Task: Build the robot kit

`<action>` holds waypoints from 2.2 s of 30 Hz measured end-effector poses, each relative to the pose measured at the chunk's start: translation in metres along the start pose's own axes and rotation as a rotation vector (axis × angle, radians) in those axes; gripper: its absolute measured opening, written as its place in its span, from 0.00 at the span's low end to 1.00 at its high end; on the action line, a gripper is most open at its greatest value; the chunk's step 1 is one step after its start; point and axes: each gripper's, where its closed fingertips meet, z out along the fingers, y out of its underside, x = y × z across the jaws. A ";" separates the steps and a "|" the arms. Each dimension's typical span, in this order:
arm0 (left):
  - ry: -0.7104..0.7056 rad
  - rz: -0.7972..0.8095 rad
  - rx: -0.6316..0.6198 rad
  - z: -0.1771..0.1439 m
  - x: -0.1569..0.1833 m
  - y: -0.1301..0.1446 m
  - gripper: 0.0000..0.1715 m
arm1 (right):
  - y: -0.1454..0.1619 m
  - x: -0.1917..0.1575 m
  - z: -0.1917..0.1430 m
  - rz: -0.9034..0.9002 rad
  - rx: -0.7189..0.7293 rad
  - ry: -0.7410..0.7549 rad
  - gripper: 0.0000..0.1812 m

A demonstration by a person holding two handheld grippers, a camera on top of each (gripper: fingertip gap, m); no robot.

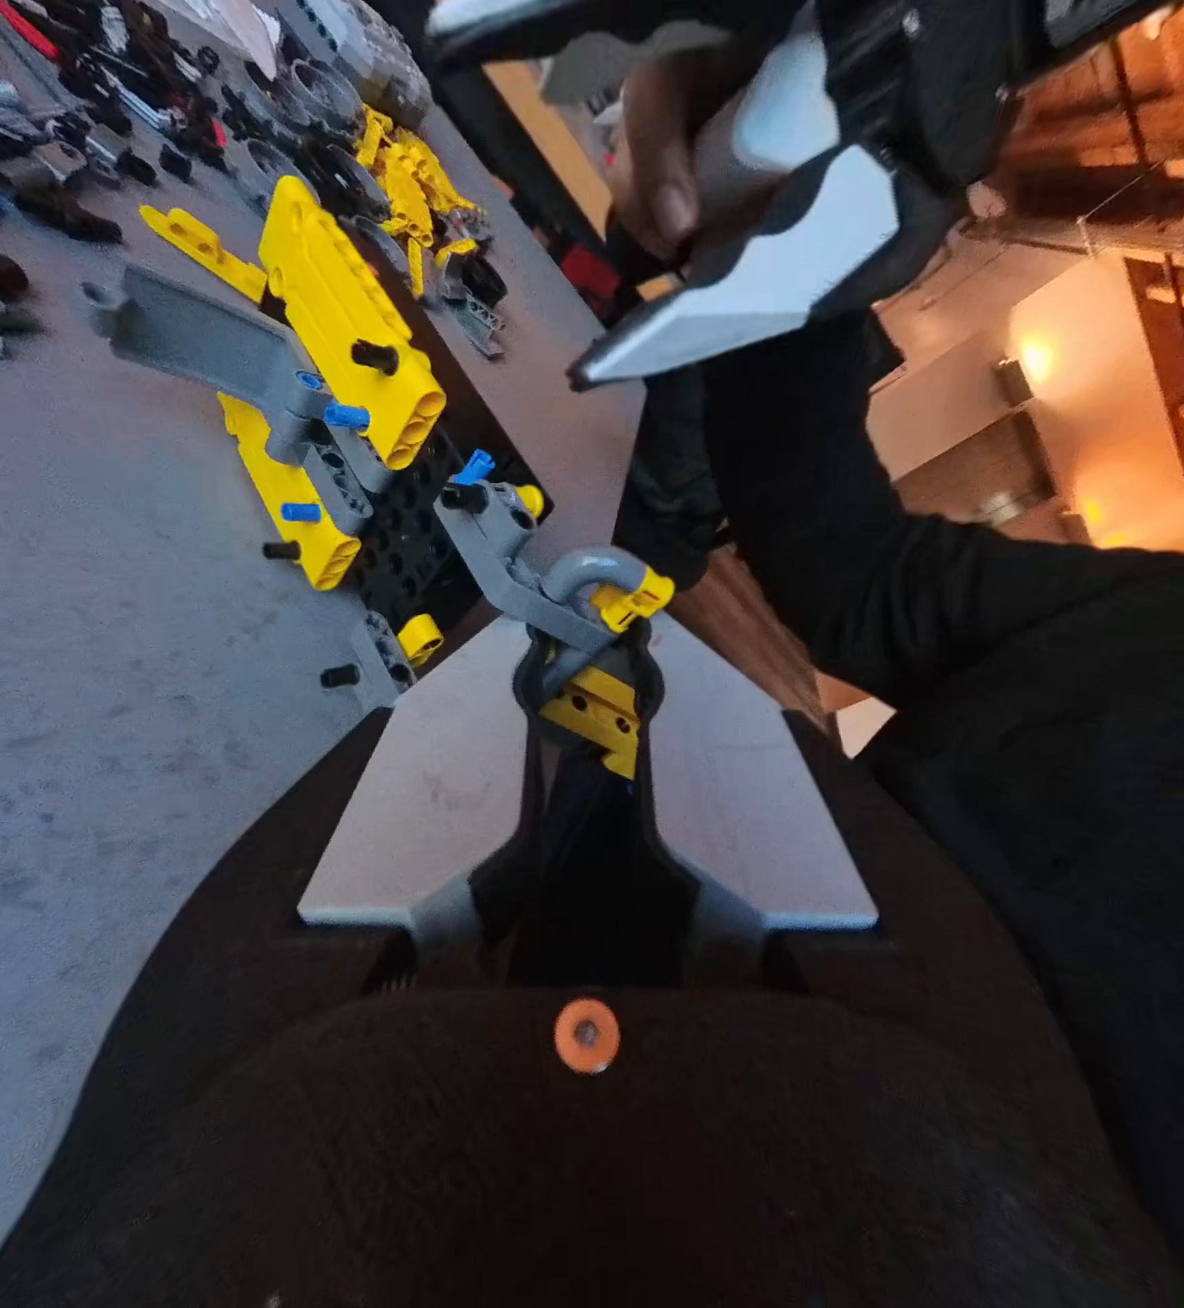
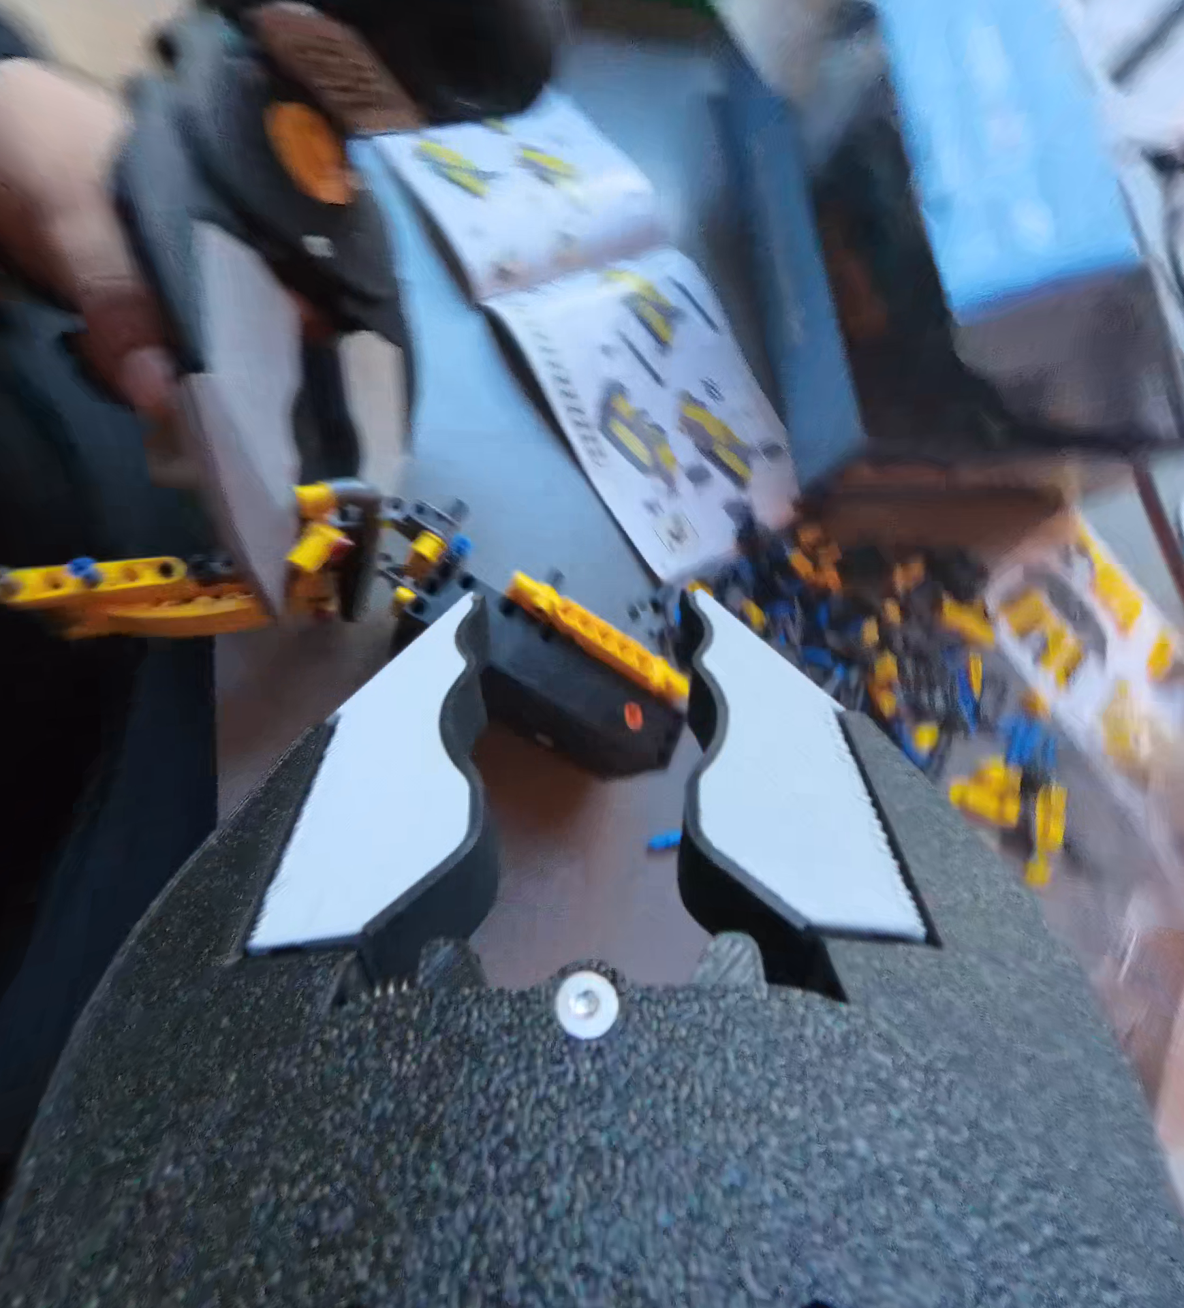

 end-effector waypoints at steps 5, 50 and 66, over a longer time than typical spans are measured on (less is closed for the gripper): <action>-0.020 -0.018 0.003 0.006 0.001 0.013 0.12 | 0.033 -0.011 -0.011 0.629 0.160 0.025 0.41; -0.311 0.500 -0.437 -0.006 -0.043 0.043 0.00 | 0.010 -0.043 0.036 0.561 0.151 -0.080 0.25; 0.020 1.136 -0.768 -0.011 -0.042 -0.048 0.36 | 0.013 -0.043 0.032 0.577 0.179 -0.134 0.26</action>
